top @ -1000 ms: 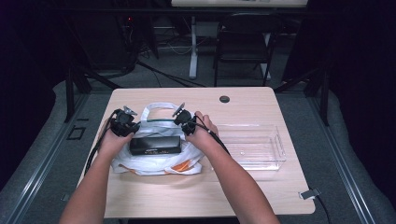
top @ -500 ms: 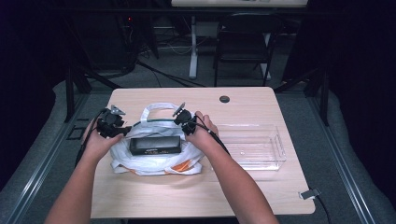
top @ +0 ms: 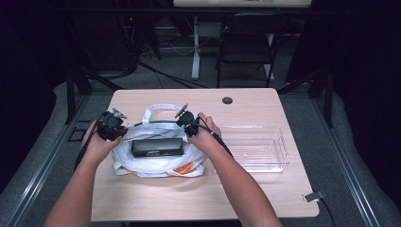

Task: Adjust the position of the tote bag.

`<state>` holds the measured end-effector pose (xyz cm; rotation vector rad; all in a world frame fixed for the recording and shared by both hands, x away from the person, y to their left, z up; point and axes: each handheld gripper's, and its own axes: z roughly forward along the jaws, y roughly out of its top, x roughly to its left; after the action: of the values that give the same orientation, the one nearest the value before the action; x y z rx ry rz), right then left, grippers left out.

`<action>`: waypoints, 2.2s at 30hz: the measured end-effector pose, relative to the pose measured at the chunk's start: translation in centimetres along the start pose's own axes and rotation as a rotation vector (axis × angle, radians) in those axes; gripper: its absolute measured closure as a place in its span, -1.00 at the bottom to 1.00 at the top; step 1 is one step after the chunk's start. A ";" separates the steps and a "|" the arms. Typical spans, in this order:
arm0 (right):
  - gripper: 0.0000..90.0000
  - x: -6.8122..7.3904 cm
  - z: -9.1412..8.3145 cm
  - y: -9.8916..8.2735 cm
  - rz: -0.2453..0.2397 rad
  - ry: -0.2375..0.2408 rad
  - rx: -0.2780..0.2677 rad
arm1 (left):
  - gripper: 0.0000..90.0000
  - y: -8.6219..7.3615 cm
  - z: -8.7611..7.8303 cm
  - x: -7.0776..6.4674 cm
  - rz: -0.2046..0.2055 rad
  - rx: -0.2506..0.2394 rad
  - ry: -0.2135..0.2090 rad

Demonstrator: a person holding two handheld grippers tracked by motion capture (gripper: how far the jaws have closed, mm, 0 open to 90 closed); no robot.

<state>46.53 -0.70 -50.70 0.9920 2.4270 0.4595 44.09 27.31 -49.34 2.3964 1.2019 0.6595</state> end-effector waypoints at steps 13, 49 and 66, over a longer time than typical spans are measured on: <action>0.83 0.0 0.1 0.0 -0.008 -0.001 0.005 | 0.96 0.0 1.4 0.4 -0.043 0.018 -0.002; 0.82 0.1 0.0 0.1 0.002 -0.002 -0.004 | 0.78 0.1 1.2 0.6 -0.047 0.014 -0.027; 0.47 0.3 -1.5 0.2 0.003 0.035 -0.073 | 0.35 0.2 -1.6 0.2 -0.043 -0.056 -0.023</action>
<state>45.67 -0.53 -49.46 0.9642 2.4218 0.5675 43.42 27.58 -47.93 2.3199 1.2060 0.6414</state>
